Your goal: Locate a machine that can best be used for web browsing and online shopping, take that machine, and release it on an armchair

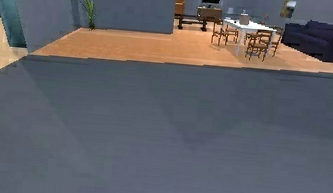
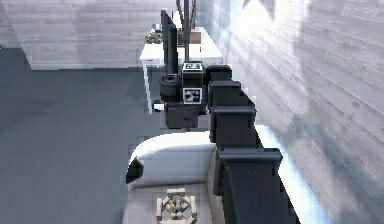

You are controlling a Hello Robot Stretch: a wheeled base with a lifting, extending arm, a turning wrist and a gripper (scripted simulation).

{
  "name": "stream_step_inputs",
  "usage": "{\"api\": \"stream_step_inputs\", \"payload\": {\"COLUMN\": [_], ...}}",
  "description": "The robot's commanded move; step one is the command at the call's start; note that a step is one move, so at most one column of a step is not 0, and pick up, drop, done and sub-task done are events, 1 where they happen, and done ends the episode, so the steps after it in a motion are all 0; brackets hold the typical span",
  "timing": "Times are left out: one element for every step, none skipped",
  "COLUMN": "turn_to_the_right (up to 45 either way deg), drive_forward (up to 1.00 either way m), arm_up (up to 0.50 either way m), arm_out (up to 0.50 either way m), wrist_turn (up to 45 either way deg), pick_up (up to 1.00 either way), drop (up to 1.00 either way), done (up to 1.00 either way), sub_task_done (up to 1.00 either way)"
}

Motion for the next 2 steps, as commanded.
{"api": "stream_step_inputs", "payload": {"turn_to_the_right": [0.0, 0.0], "drive_forward": [0.00, 0.00], "arm_up": [-0.46, -0.50], "arm_out": [0.00, 0.00], "wrist_turn": [0.0, 0.0], "pick_up": [0.00, 0.00], "drop": [0.00, 0.00], "done": [0.00, 0.00], "sub_task_done": [0.00, 0.00]}}
